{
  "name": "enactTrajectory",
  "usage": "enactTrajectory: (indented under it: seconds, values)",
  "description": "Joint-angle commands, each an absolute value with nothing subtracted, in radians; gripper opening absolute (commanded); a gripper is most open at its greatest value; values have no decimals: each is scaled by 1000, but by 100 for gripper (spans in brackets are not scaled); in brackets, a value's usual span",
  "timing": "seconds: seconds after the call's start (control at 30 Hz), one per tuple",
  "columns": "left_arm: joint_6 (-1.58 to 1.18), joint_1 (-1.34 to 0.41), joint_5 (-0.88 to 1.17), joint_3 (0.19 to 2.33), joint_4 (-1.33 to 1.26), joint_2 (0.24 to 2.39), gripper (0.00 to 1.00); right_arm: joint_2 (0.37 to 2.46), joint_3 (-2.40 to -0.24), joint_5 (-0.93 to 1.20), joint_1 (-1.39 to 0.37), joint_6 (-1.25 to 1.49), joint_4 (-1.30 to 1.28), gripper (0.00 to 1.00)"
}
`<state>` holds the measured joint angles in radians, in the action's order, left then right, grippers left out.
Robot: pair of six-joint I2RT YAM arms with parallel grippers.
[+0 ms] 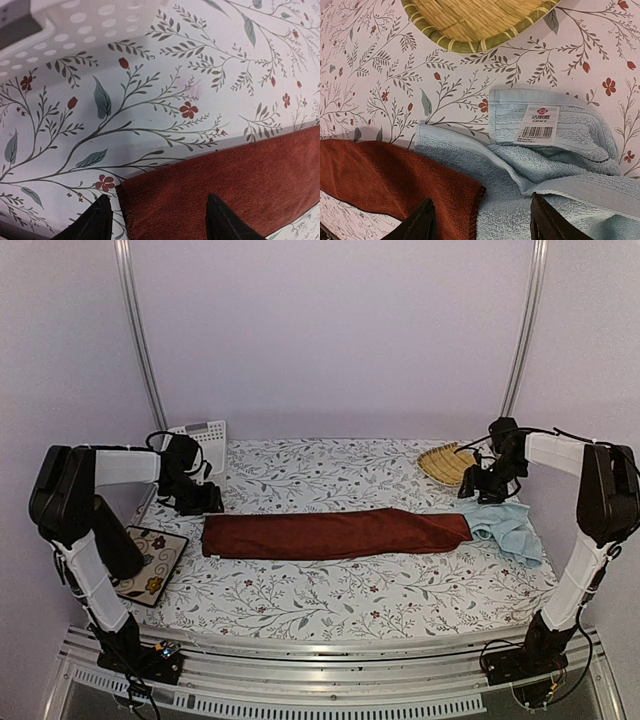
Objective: Roll the towels
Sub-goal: Move the towel to the corner of the board.
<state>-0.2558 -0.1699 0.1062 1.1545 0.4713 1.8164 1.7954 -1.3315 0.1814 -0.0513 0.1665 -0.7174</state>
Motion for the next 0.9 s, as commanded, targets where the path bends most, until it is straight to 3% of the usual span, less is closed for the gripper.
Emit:
enactTrajectory:
  seconds: [0.0,0.33,0.87]
  values:
    - [-254,-235,153,1218,472,1759,65,1774,-1326,314,-53,217,-698,60]
    - [-295,-338,231,1246,447,1777,67,1824,-1158,345,32,289,-622,50]
    - [-207,-383,221,1220,491,1921,68,1946,-1146,199,191,348,-561,61]
